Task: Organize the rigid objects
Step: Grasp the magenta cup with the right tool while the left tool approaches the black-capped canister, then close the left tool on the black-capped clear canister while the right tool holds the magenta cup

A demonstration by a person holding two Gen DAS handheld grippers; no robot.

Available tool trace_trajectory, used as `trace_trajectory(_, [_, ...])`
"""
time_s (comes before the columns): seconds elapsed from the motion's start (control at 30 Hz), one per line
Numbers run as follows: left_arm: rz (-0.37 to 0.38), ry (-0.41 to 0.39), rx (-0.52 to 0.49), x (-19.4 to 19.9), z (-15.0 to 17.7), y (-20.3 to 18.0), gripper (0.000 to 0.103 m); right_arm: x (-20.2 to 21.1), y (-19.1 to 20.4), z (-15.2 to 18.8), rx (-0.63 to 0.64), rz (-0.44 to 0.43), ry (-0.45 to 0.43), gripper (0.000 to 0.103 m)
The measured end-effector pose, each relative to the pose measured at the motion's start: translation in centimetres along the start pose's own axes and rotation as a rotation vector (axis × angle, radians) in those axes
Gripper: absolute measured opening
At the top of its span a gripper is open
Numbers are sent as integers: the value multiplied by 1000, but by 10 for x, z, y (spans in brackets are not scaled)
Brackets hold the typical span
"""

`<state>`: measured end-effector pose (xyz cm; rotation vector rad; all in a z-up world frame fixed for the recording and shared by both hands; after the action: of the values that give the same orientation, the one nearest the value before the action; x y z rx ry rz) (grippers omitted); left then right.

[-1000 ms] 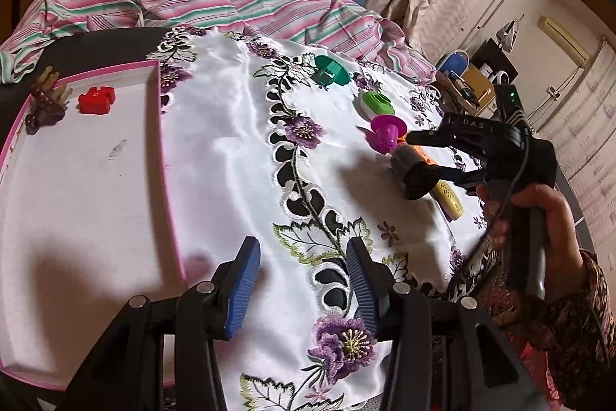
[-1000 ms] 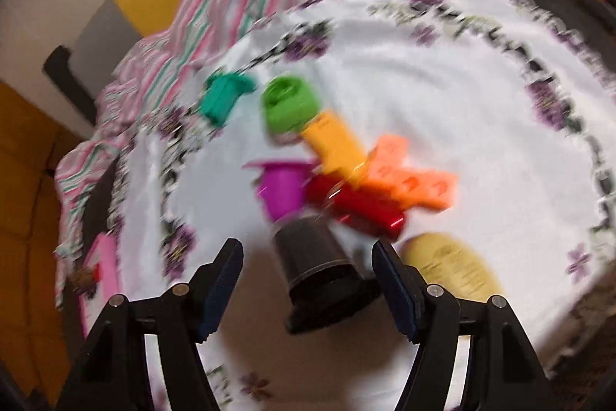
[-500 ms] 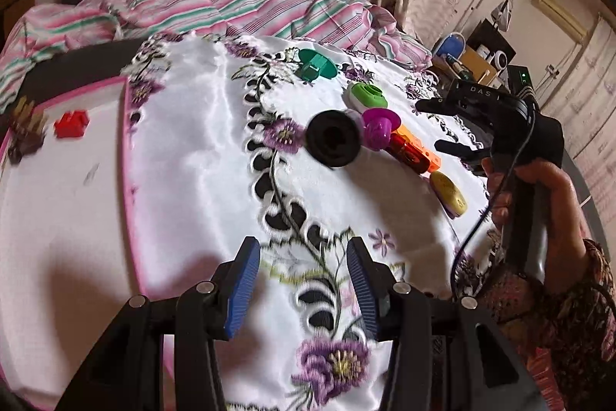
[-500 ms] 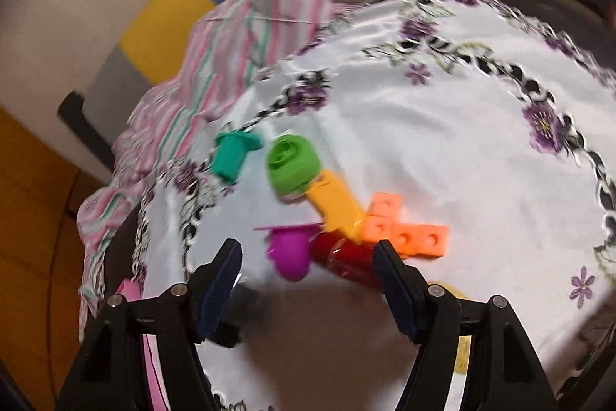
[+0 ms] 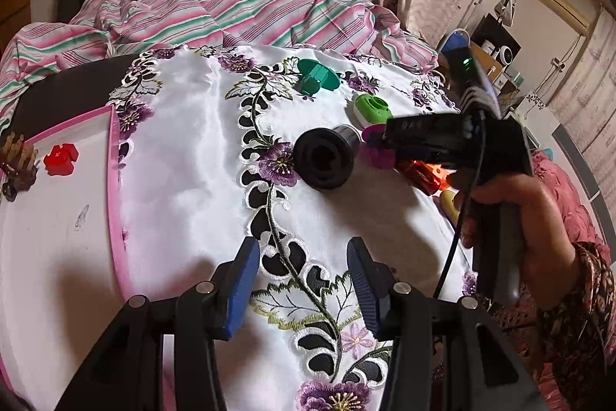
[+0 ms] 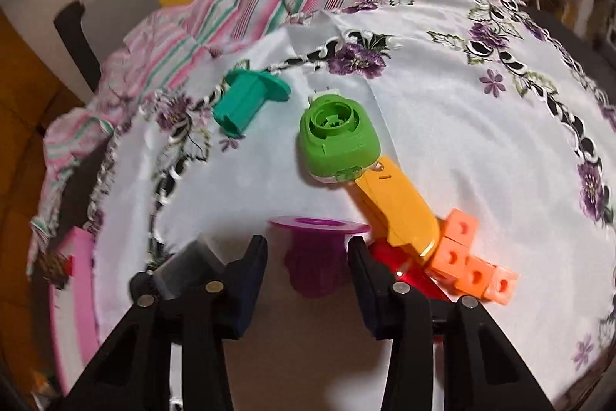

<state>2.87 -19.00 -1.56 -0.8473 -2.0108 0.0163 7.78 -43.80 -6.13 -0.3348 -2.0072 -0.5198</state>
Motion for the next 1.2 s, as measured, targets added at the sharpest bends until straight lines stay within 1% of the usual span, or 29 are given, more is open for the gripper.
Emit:
trace_trajectory(0.03, [2, 2, -2, -1, -2, 0, 48, -3, -2, 1, -4, -2, 17, 36])
trace_trajectory(0.07, [3, 2, -5, -3, -3, -1, 48, -7, -6, 2, -20, -15, 37, 34])
trace_trajectory(0.1, [2, 3, -10, -6, -7, -4, 48, -7, -9, 1, -37, -32, 39, 32])
trace_trajectory(0.23, [8, 5, -41, -14, -19, -15, 48, -5, -19, 1, -80, -59, 33, 32])
trace_trajectory(0.33, [3, 7, -95, -22, -33, -31, 48, -2, -23, 2, -101, -68, 30, 32])
trace_trajectory(0.37, [1, 9, -115, -26, -38, -35, 49, 0, -25, 2, -107, -66, 22, 32])
trace_trajectory(0.4, [-8, 17, -147, -33, -44, -43, 55, 3, -25, 2, -109, -61, 15, 32])
trace_trajectory(0.47, [-20, 26, -190, -43, -53, -52, 58, 7, -28, 3, -112, -47, 2, 32])
trace_trajectory(0.5, [-23, 34, -212, -50, -58, -57, 59, 8, -30, 2, -117, -41, -4, 32])
trace_trajectory(0.57, [-33, 74, -258, -69, -67, -64, 59, 8, -33, 1, -140, -47, -5, 32])
trace_trajectory(0.67, [-44, 118, -295, -89, -73, -65, 59, 7, -41, 0, -173, -51, 3, 31])
trace_trajectory(0.73, [-60, 151, -321, -102, -75, -62, 54, 6, -43, 0, -187, -56, 9, 31])
trace_trajectory(0.77, [-66, 158, -336, -105, -74, -61, 42, 5, -44, 0, -192, -61, 13, 31])
trace_trajectory(0.8, [-78, 160, -351, -107, -73, -59, 28, 5, -44, 0, -195, -63, 15, 31])
trace_trajectory(0.83, [-87, 166, -352, -108, -71, -56, 22, 5, -44, 0, -194, -63, 16, 31])
trace_trajectory(0.87, [-79, 168, -347, -108, -69, -53, 20, 5, -43, 0, -192, -64, 17, 31])
trace_trajectory(0.9, [-62, 163, -335, -105, -67, -50, 20, 5, -42, 0, -191, -67, 17, 31])
trace_trajectory(1.0, [-46, 149, -290, -98, -63, -41, 20, 4, -40, -1, -182, -67, 17, 31])
trace_trajectory(1.03, [-46, 142, -274, -97, -63, -39, 20, 4, -40, -1, -181, -66, 18, 31])
trace_trajectory(1.07, [-51, 125, -258, -93, -64, -37, 24, 4, -40, 0, -182, -66, 19, 31])
trace_trajectory(1.1, [-51, 102, -242, -88, -66, -37, 33, 4, -40, 0, -185, -65, 21, 31])
trace_trajectory(1.17, [-32, 60, -222, -80, -75, -38, 47, 4, -43, 0, -200, -68, 22, 31])
trace_trajectory(1.2, [-39, 43, -231, -77, -82, -42, 48, 4, -45, 0, -209, -71, 22, 31])
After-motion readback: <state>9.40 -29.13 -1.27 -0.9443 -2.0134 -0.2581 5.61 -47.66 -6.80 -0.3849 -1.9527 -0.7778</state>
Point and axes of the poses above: each gripper's, at about its wrist camera, not at the fingertips, and x roughly against the way its jaws point, y to its left, z to its underside, the point moved 1 cm from there along -x, roughly the way its jaws point, and after that the axes turned 3 degrees about z, right-handed, at the moved point
